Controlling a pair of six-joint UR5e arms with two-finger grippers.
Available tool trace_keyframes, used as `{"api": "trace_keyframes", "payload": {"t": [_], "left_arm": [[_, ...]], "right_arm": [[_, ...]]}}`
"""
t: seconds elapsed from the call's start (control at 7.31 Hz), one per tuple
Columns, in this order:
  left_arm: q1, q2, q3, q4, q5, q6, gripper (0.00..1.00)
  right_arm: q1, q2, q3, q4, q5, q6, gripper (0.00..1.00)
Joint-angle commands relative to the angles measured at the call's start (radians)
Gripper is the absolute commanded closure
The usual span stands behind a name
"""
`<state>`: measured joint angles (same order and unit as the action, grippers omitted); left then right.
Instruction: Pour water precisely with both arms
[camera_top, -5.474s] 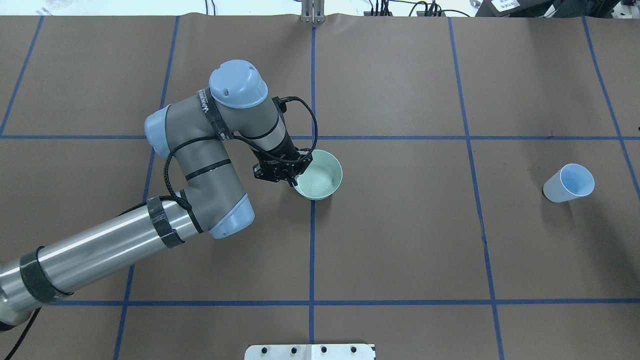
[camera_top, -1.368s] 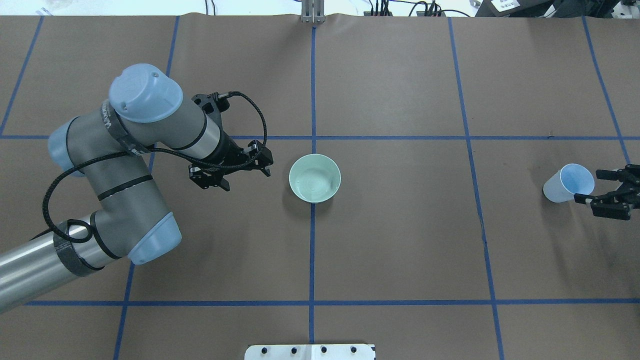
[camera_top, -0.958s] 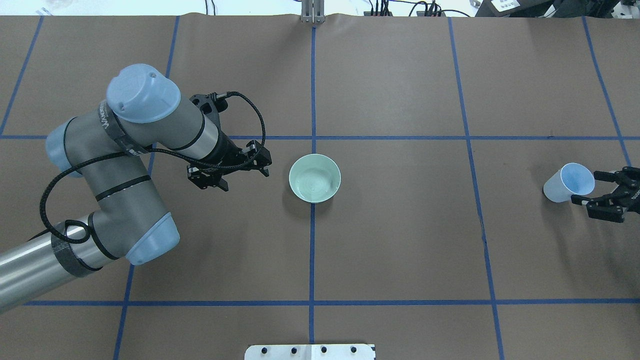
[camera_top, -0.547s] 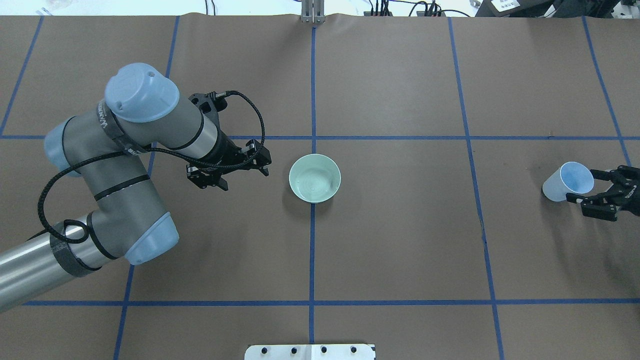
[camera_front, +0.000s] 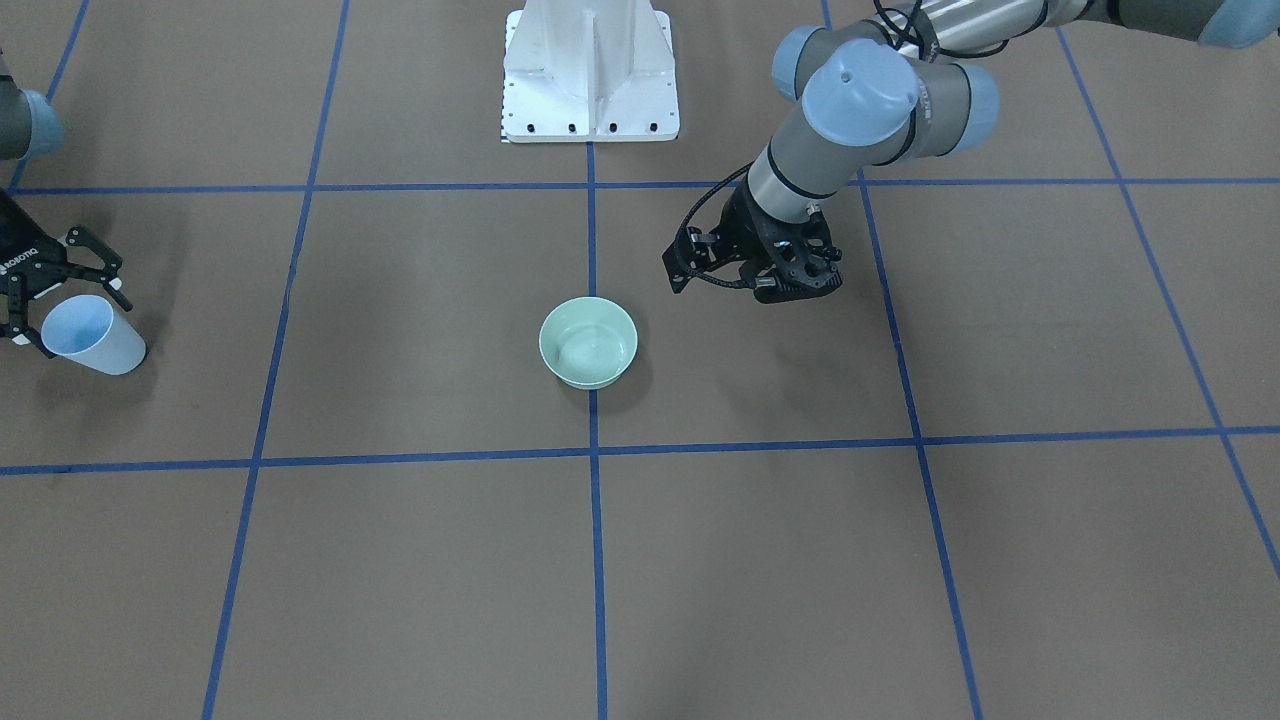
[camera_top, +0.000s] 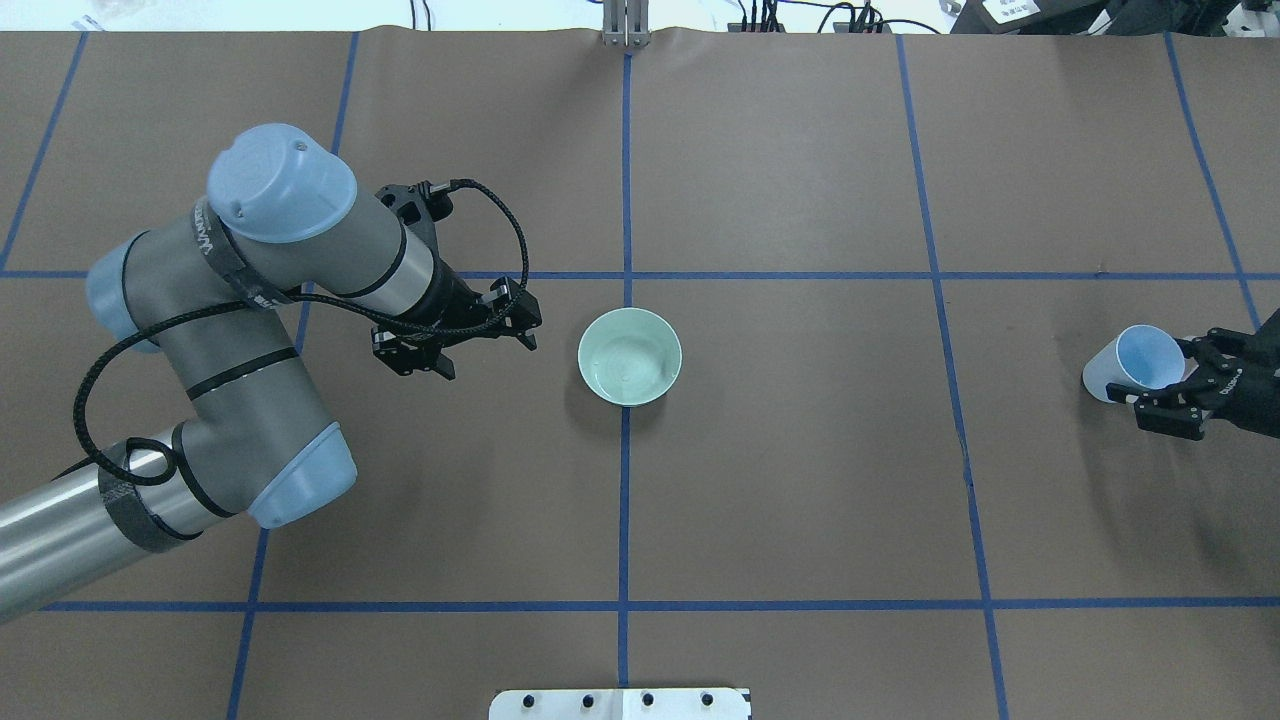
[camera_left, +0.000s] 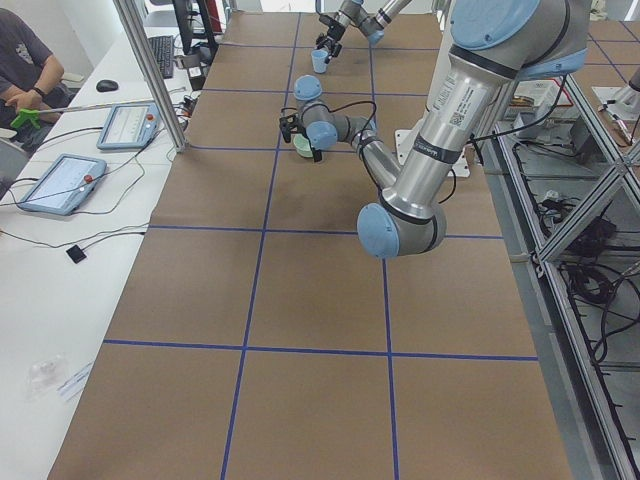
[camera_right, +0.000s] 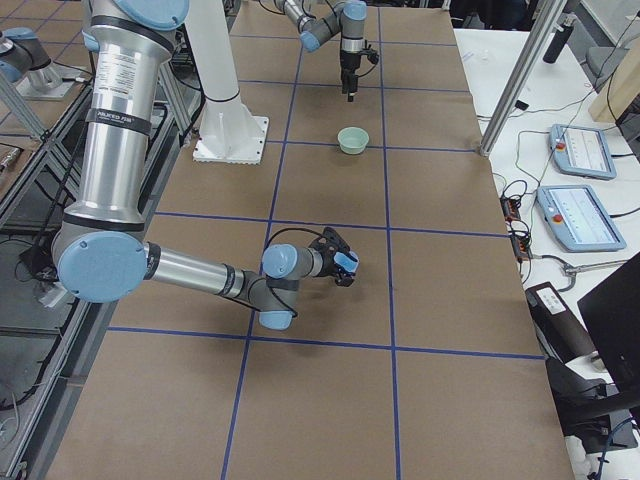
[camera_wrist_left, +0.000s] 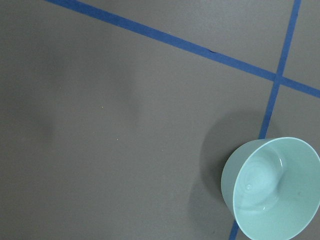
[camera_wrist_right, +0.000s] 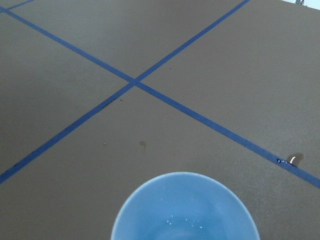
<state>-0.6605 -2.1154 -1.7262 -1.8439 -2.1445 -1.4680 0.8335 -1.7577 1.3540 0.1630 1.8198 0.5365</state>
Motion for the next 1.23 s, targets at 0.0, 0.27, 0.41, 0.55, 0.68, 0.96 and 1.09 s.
{"api": "trace_keyframes", "payload": {"t": [0.0,0.27,0.41,0.55,0.68,0.96,1.09], "left_arm": [[-0.005,0.0,-0.001,0.0,0.0,0.0,0.0],[-0.005,0.002,-0.001,0.0,0.0,0.0,0.0],[-0.005,0.003,-0.001,0.0,0.0,0.0,0.0],[-0.005,0.002,-0.001,0.0,0.002,0.0,0.0],[-0.005,0.003,-0.001,0.0,0.002,0.0,0.0],[-0.005,0.003,-0.006,0.0,0.002,0.0,0.0],[-0.007,0.003,-0.006,0.0,0.002,0.0,0.0]], "right_arm": [[-0.001,0.003,-0.015,0.004,-0.001,-0.009,0.03],[-0.001,0.004,-0.015,0.004,-0.017,-0.007,0.04],[-0.002,0.004,-0.015,0.004,-0.025,-0.004,0.05],[-0.002,0.006,-0.015,0.004,-0.034,-0.001,0.05],[-0.002,0.017,-0.016,0.003,-0.034,-0.001,0.05],[-0.004,0.017,-0.021,0.004,-0.033,-0.001,0.05],[-0.004,0.017,-0.022,0.004,-0.031,-0.001,0.12]]}}
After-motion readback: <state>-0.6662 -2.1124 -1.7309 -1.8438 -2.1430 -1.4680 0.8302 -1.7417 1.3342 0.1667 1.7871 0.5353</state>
